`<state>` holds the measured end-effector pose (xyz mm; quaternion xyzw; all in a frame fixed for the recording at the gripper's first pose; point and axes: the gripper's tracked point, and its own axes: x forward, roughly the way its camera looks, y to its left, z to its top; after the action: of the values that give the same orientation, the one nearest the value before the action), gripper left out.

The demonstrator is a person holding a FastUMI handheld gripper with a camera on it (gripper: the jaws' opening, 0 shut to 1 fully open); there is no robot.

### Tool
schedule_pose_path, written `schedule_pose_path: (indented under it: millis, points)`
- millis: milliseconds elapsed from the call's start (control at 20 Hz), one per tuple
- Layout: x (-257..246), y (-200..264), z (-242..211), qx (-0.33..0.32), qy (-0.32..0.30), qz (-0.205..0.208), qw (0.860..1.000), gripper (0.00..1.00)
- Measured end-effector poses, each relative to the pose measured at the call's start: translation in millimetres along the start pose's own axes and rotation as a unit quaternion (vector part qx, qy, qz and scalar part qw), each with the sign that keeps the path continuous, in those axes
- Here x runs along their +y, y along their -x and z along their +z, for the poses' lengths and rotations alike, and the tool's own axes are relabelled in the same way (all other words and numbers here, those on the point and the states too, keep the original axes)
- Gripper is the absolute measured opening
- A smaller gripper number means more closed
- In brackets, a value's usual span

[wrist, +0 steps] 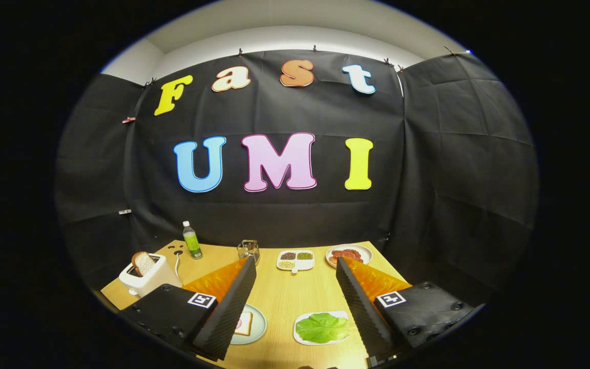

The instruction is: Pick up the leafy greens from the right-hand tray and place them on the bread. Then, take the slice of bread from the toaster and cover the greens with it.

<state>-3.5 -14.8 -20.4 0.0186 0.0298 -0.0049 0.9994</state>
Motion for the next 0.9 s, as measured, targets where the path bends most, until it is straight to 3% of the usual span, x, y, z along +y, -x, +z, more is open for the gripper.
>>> schedule_pose_path:
  millis: [900]
  points:
    - [-46.5,-49.6,-64.9,0.080,0.017,0.025,0.996,0.97]
